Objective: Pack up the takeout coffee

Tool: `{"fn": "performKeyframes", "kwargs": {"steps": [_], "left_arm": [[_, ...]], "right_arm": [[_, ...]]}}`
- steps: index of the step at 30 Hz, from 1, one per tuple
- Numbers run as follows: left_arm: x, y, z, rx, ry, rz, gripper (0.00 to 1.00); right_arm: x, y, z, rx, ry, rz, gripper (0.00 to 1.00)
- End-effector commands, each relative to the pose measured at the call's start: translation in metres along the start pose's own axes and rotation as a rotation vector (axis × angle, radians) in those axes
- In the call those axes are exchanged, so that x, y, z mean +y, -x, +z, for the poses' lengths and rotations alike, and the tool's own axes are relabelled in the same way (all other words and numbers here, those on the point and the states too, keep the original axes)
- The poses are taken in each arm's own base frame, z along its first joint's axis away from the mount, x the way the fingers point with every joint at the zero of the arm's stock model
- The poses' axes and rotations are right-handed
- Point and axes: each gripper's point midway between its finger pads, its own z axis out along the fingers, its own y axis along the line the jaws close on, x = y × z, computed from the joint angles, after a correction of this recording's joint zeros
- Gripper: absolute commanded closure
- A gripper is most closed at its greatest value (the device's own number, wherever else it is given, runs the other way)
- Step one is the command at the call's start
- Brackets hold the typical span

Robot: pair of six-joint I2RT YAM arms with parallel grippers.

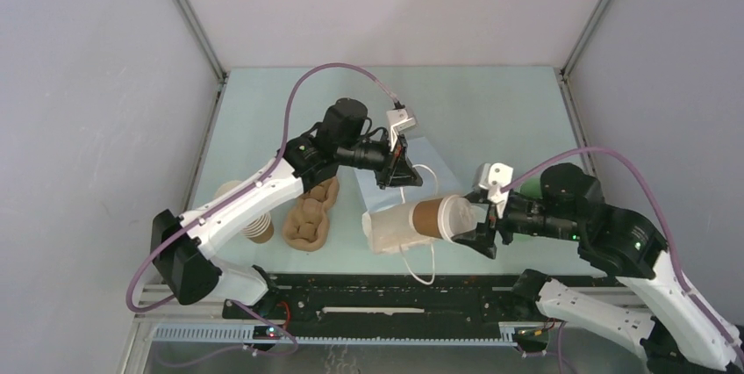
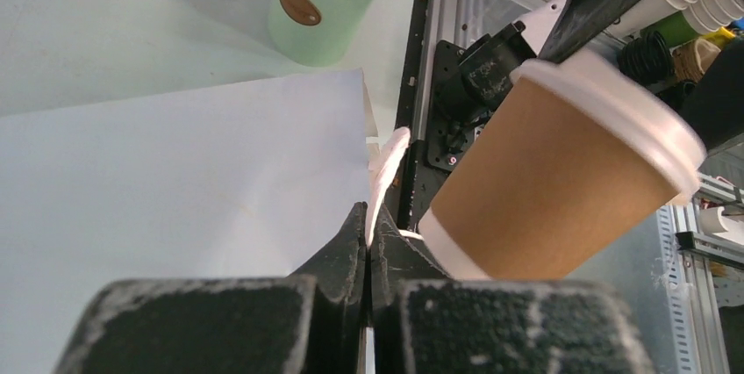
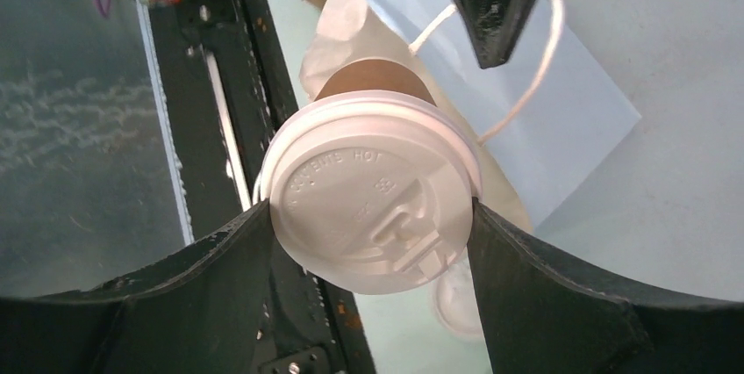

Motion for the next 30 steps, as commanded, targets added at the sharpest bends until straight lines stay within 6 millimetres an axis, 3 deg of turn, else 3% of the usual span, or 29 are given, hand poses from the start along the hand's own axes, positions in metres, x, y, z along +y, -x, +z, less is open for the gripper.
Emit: {"fn": "performKeyframes", "kwargs": {"steps": [1, 8, 12, 20, 30], "left_arm": [[-0.008, 0.018, -0.011, -0.078, -0.022, 0.028, 1.00], [-0.005, 0.028, -0.019, -0.106, -0.023, 0.008, 1.00], [-0.005, 0.027, -0.022, -0.111, -0.024, 0.007, 1.00], [-0.011, 0.033, -0.027, -0.144, -0.060, 0.007, 1.00], [-0.016, 0.034, -0.028, -0.173, -0.086, -0.015, 1.00]], "right_arm": [[-0.015, -0.012, 0.018, 0.108, -0.039, -0.192, 0.54], [-0.017, -0.012, 0.042, 0.163, -0.032, -0.393, 0.52], [-0.033, -0.022, 0.051, 0.232, -0.092, -0.508, 0.53], [-0.037, -0.013, 0.078, 0.221, -0.098, -0.691, 0.54], [-0.055, -0.030, 0.106, 0.373, -0.107, -0.856, 0.55]]}}
